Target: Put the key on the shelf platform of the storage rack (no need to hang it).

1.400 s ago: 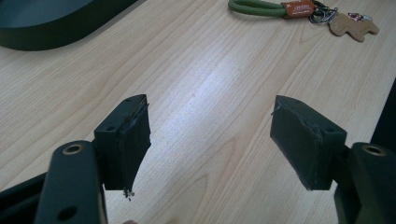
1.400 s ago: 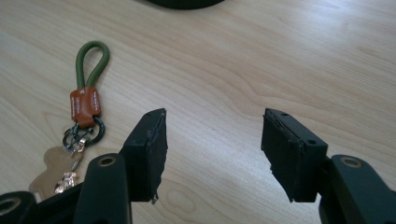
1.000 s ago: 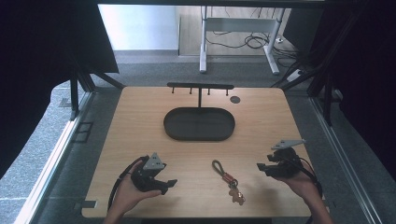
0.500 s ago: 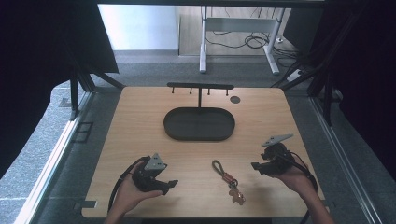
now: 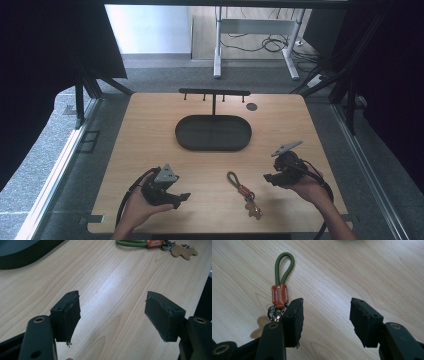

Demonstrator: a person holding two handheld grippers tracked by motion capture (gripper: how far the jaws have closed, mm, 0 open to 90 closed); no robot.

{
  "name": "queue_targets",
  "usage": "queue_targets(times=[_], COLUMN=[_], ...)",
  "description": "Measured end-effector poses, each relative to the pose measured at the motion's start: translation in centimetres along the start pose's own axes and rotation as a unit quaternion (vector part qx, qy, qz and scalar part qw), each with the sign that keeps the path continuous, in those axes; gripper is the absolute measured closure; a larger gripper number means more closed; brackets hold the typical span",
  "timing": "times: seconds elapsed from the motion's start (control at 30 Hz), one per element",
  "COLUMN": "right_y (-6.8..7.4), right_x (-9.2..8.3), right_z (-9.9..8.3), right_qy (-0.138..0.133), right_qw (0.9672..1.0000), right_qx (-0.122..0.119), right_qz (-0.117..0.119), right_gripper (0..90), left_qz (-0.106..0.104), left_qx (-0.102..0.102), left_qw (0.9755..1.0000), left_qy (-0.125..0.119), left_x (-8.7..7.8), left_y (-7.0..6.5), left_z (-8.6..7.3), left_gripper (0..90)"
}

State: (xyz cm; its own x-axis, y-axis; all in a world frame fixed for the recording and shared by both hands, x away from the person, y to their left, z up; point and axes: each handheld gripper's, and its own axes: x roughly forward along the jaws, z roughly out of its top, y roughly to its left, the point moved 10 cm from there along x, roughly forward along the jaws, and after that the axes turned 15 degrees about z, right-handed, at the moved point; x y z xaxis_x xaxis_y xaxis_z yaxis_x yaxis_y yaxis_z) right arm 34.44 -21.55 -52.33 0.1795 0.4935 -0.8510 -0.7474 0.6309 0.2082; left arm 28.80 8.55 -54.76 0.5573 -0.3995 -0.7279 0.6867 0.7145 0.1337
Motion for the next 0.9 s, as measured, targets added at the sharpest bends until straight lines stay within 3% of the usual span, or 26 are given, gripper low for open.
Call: queue_targets(times=[0.9], right_y=[2.2], right_x=[4.3], right_z=[1.7], right_qy=[0.058], right_qw=[0.9976], right_qx=[-0.027], right_qz=[0.025], right_gripper=[45.6], left_qz=[-0.001], left_qx=[0.000], left_qw=[1.0000], left_qy=[0.000], left_x=[-0.1], left_y=[0.1], left_z=[-0.1], left_gripper=[29.2])
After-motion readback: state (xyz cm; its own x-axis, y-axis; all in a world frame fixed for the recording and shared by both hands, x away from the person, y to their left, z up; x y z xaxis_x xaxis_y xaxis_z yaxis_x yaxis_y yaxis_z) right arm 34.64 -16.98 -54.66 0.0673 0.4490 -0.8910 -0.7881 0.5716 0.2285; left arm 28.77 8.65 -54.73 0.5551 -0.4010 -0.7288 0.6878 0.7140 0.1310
